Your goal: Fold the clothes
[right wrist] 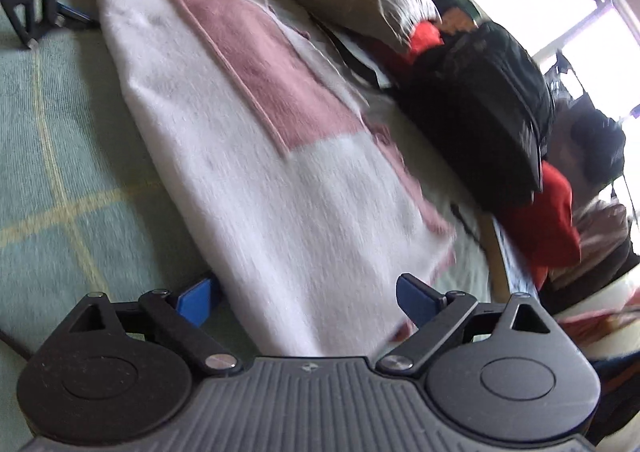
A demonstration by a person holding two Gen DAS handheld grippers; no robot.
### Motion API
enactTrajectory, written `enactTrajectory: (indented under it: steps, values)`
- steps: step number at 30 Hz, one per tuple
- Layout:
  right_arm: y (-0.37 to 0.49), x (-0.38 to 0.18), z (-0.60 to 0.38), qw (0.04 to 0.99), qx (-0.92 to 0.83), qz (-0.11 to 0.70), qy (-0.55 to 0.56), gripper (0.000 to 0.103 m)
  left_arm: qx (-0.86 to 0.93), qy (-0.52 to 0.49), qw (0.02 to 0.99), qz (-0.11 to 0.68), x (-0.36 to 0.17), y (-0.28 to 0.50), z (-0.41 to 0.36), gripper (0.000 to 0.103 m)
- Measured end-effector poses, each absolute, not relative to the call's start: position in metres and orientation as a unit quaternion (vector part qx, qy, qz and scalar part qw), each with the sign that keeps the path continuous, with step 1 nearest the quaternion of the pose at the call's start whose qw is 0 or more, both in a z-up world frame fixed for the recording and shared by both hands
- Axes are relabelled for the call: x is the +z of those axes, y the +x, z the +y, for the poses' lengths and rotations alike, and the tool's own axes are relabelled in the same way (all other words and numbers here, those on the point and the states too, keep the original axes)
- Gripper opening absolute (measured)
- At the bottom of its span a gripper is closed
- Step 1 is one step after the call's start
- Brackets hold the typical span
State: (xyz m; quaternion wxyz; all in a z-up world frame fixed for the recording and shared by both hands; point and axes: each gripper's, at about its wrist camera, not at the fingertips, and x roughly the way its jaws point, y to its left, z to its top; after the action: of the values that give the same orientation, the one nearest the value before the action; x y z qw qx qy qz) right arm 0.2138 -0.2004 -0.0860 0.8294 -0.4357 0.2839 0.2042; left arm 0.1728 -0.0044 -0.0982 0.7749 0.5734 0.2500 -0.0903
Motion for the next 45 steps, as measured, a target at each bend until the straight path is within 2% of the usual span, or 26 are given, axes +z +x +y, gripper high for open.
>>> enactTrajectory:
  steps: [9, 16, 21, 23, 25, 27, 29, 31, 35, 36, 37, 40, 45]
  values:
    - [0.214, -0.093, -0.145, 0.807, 0.242, 0.216, -0.494, 0.097, -0.105, 0.627, 0.75, 0.179, -0.11, 0.182, -0.035, 0.102]
    - [0.227, -0.091, -0.192, 0.817, 0.188, 0.243, -0.487, 0.1, -0.053, 0.655, 0.726, 0.202, -0.113, 0.185, 0.012, 0.102]
    - [0.234, -0.096, -0.204, 0.818, 0.155, 0.247, -0.495, 0.1, -0.035, 0.701, 0.687, 0.186, -0.131, 0.191, 0.008, 0.102]
    - [0.23, -0.102, -0.193, 0.811, 0.155, 0.232, -0.513, 0.097, -0.034, 0.731, 0.662, 0.16, -0.142, 0.188, -0.007, 0.096]
    - [0.223, -0.109, -0.178, 0.804, 0.167, 0.217, -0.528, 0.08, -0.039, 0.744, 0.649, 0.153, -0.148, 0.186, -0.014, 0.088]
    - [0.222, -0.11, -0.176, 0.804, 0.17, 0.217, -0.526, 0.071, -0.044, 0.751, 0.64, 0.153, -0.154, 0.184, -0.017, 0.076]
    - [0.222, -0.111, -0.174, 0.806, 0.172, 0.218, -0.523, 0.067, -0.052, 0.731, 0.658, 0.172, -0.156, 0.185, -0.014, 0.045]
    - [0.221, -0.112, -0.172, 0.807, 0.174, 0.218, -0.521, 0.067, -0.064, 0.7, 0.684, 0.194, -0.158, 0.184, -0.006, 0.022]
    - [0.22, -0.113, -0.169, 0.809, 0.177, 0.22, -0.515, 0.067, -0.074, 0.674, 0.704, 0.211, -0.153, 0.191, -0.002, 0.017]
    - [0.22, -0.114, -0.168, 0.81, 0.178, 0.22, -0.514, 0.063, -0.076, 0.671, 0.705, 0.216, -0.153, 0.192, -0.002, 0.014]
    - [0.218, -0.114, -0.168, 0.809, 0.183, 0.225, -0.512, 0.052, -0.078, 0.672, 0.704, 0.219, -0.154, 0.191, -0.002, 0.01]
    - [0.214, -0.118, -0.166, 0.806, 0.198, 0.237, -0.505, 0.027, -0.077, 0.669, 0.706, 0.22, -0.152, 0.189, -0.003, 0.008]
    - [0.215, -0.11, -0.167, 0.805, 0.203, 0.242, -0.502, 0.016, -0.069, 0.664, 0.713, 0.213, -0.139, 0.176, 0.0, 0.009]
